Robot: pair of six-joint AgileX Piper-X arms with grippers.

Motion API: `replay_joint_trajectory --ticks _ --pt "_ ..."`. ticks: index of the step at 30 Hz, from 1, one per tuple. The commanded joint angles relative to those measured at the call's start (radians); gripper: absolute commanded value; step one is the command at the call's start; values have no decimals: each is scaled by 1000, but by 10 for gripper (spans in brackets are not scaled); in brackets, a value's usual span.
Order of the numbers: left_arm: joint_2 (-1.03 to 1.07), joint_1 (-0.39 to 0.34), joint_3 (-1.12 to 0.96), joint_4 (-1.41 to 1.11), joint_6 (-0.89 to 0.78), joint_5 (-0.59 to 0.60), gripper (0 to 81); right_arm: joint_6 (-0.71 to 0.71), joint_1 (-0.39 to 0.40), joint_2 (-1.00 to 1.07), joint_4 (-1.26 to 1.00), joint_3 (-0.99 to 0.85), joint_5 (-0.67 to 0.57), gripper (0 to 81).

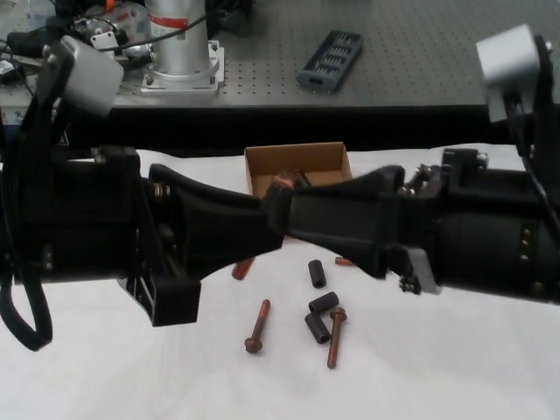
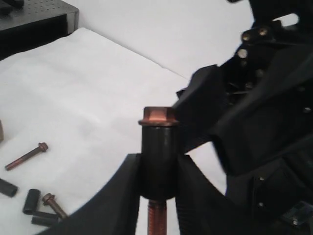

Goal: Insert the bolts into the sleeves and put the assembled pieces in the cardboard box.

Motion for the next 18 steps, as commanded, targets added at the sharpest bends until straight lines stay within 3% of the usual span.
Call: replay_joint_trajectory --ticks 1,9,12,18 --pt "-4 3 -19 40 124 -125 6 -14 -13 -52 27 -5 -15 367" --pt "144 10 -54 18 135 -167 6 -156 -20 -203 388 -5 10 350" --pt "257 10 -111 18 135 -193 6 -244 -20 -280 523 -5 105 302" --pt "541 10 -345 86 135 -280 6 -311 -20 -429 782 -5 283 295"
